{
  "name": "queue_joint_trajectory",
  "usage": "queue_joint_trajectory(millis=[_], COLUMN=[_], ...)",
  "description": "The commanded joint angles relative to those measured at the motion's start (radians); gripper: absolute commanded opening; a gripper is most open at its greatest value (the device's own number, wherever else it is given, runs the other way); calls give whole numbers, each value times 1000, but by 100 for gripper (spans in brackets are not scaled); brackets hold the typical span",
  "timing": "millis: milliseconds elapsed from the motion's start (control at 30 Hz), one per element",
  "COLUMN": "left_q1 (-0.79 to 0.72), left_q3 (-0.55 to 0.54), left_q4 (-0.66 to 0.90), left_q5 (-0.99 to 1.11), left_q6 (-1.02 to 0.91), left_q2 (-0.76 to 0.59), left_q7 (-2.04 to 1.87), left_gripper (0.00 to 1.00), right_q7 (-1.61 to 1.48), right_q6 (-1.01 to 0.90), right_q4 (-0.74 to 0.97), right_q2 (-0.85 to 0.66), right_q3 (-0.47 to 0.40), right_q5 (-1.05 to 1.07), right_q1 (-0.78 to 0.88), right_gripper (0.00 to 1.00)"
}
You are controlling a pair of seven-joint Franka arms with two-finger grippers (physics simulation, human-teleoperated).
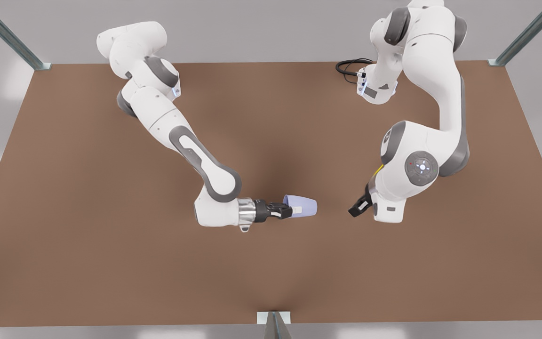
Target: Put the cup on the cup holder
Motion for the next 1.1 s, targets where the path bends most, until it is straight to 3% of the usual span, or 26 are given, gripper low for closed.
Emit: queue_joint_trajectory(millis=[0,167,433,900,933,967,1067], left_q1=[0,0,-49,-115,-120,-124,-124], left_q3=[0,2,-1,0,2,2,2], left_q4=[-1,4,6,1,2,1,2], left_q5=[1,2,1,5,5,4,4], left_q6=[44,75,85,87,87,87,87], left_q2=[6,38,81,95,95,95,95], left_q7=[-884,-1160,-985,-1008,-1008,-1008,-1005], left_gripper=[100,100,100,100,100,100,100], right_q7=[141,142,145,138,141,139,132], right_q6=[8,6,8,-25,-17,6,5], right_q4=[-10,-24,-64,-112,-122,-135,-136], right_q2=[8,13,10,13,11,8,-1], right_q3=[-22,-82,-156,-159,-159,-159,-202], right_q5=[-7,-43,-64,-64,-64,-65,-67], right_q1=[15,50,70,61,61,63,63], right_gripper=[21,21,21,21,65,100,100])
